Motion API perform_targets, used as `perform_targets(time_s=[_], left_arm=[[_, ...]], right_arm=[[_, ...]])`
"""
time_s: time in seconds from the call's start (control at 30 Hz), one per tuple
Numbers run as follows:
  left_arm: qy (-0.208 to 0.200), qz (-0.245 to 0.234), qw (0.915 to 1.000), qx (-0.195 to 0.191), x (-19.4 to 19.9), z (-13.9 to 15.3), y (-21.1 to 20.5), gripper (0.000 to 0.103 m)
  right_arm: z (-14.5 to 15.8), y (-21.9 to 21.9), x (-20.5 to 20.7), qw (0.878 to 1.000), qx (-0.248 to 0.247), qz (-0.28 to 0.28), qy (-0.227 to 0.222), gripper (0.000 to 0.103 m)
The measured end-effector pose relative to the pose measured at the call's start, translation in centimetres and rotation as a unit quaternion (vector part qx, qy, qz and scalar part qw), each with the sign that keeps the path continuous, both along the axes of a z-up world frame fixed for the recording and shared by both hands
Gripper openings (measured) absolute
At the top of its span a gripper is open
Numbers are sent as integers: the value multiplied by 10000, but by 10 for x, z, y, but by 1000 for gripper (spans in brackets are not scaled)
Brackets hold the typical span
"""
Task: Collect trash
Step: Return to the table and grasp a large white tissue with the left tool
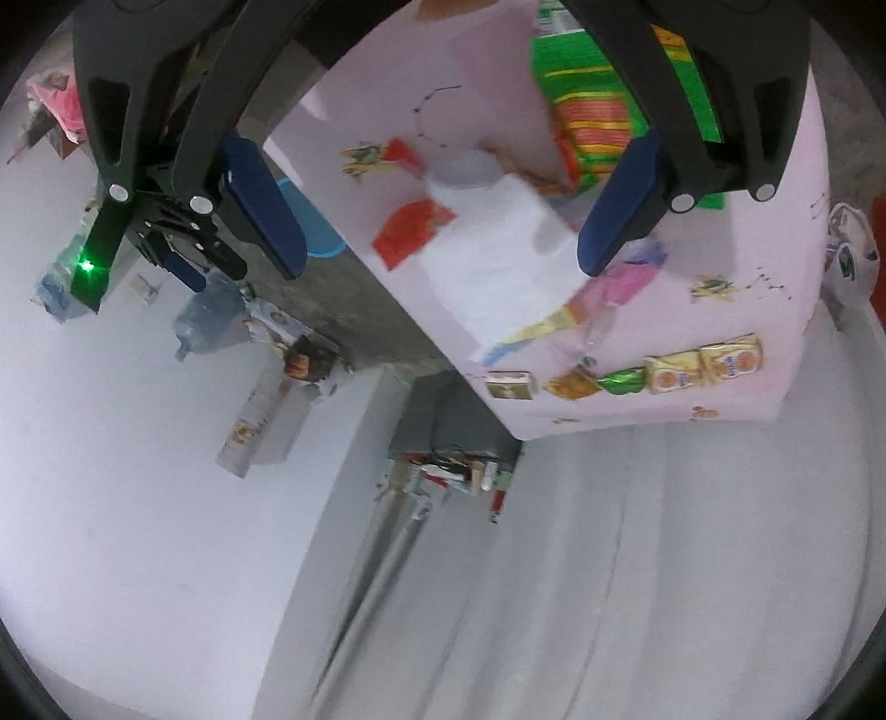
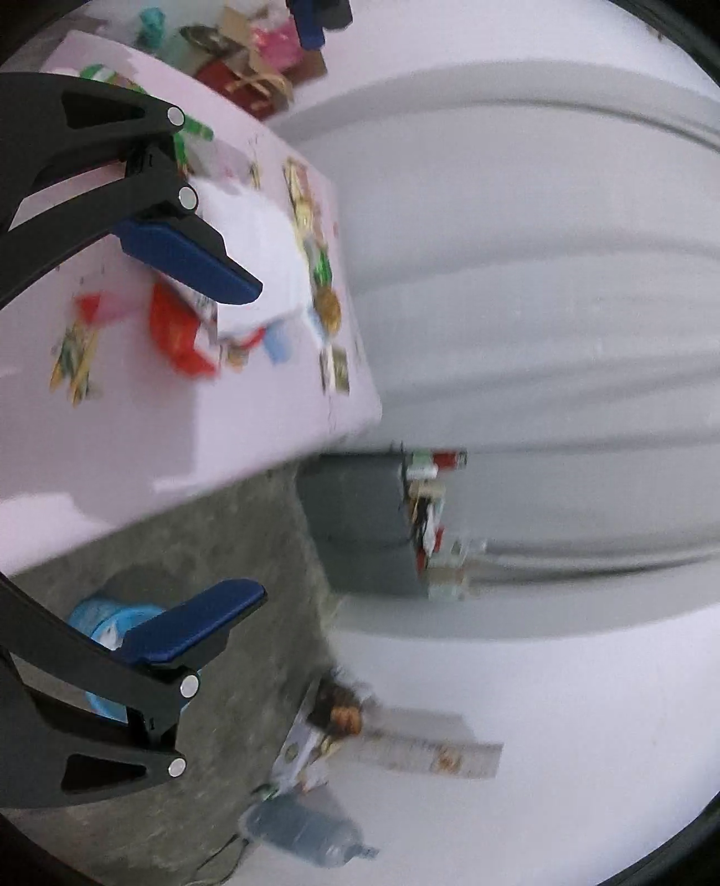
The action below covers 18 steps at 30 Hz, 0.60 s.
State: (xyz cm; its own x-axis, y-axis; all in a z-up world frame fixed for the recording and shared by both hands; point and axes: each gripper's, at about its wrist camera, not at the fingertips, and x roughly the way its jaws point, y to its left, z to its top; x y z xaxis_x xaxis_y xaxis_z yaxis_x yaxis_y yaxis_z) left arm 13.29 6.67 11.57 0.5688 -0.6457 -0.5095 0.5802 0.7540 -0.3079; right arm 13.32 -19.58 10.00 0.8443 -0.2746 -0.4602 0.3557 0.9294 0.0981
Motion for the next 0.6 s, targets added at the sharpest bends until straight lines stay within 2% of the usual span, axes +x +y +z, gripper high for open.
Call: perform_targets(time_s=[0.17,0.3,0.47,0.6], left_arm=[[84,75,9997,-203,11,-22,11,94],[113,50,9999,-92,29,-39,-11,94],[42,128,9973,715,56,-63,-66,94],[-37,198,9890,1465,76,-89,-103,79]], right_arm=[[-3,14,7,9989,382,236,129,97],[-18,7,19,9956,842,213,347,97],[-42,2,36,9925,1046,184,603,97],[-56,2,48,9907,1077,256,790,97]])
